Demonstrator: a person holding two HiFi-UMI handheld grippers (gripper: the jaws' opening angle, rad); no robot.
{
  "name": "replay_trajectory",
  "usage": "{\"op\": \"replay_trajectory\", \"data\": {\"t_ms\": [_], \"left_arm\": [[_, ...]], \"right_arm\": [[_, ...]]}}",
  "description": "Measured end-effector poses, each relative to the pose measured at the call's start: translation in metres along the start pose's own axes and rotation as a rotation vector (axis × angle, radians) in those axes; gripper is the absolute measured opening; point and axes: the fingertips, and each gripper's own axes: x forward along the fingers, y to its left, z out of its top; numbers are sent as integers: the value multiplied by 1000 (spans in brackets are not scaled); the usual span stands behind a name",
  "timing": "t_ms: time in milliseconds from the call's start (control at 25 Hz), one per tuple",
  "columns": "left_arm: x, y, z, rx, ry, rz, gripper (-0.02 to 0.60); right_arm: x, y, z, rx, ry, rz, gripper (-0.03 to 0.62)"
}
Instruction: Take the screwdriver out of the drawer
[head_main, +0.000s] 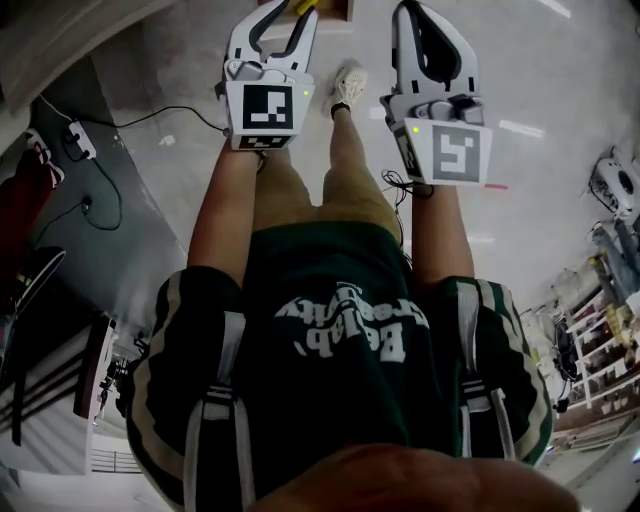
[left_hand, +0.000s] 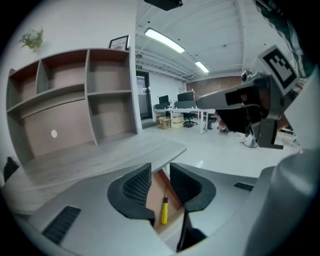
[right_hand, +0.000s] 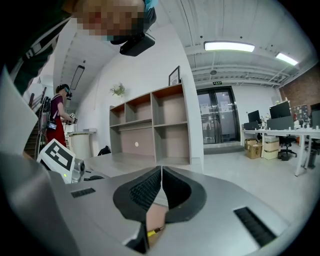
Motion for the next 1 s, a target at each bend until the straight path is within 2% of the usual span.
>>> {"op": "replay_trajectory", "data": {"t_ms": [200,360,560,680,880,1000], "left_arm": [[33,-1,-38,-18,69,3,132],[63,-5,-77,29,137,4,150],[92,-3,-121,24,211,11,163],[108,-4,-145,45,257,28,172],[127,-4,-176,35,316,42,173],[139,-10,-189,50,347,39,173]], "right_arm": [[12,-4,-30,2,39,-9,34],[22,-12,-47,15,28,-10,34],[29,-21,-71,33,66,-4,34],[30,-31,-76,61,65,-22,34],[34,-30,-86,75,90,-16,34],[35,-33,-84,80,52,-25,34]]}}
